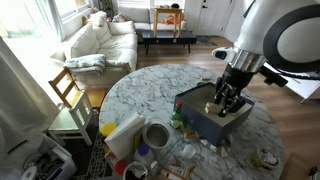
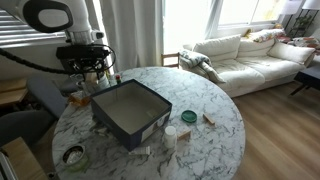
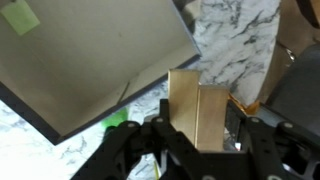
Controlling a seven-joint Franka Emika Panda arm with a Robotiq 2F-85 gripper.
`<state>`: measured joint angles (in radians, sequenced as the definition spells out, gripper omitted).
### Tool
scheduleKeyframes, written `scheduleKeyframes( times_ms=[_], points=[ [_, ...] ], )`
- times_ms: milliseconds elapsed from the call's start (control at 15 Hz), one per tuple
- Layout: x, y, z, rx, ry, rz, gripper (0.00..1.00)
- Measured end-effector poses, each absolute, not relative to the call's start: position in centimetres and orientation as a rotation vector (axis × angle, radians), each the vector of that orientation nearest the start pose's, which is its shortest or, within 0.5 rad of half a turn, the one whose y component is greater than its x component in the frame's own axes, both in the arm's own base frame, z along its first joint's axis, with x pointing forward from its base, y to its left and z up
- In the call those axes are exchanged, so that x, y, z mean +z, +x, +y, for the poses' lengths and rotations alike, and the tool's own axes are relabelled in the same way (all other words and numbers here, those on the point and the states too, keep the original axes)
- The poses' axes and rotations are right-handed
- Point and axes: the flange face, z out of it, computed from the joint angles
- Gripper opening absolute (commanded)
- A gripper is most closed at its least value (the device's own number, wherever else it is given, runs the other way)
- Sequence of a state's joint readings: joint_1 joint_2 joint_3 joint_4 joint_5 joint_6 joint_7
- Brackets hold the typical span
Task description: Pick up the striped towel from the box and put it on the table, pick up the box and put it on top of the striped towel, pick up two wooden blocks at the same time from the box and put them on the table
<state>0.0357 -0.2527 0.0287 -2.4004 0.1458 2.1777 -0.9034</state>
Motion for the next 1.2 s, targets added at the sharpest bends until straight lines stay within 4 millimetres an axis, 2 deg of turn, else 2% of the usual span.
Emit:
scheduleKeyframes(
  times_ms=[133,267,533,667,867,1067,1200],
  points=[
    [41.7,43.4,5.6,-0.103,-2.672,-1.281,0.3],
    [40.9,41.0,7.3,-0.035,-2.604,-1.277,0.3],
    [36.8,36.8,9.0,0.145,-2.539,-1.292,0.3],
    [34.3,35.4,9.7,0.162,-2.56,-1.297,0.3],
    [31.2,34.5,11.0,0.058,-2.628,-1.318,0.3],
    [29.3,35.5,13.0,-0.048,-2.676,-1.343,0.3],
    [27.3,35.6,13.9,-0.047,-2.685,-1.354,0.3]
  ],
)
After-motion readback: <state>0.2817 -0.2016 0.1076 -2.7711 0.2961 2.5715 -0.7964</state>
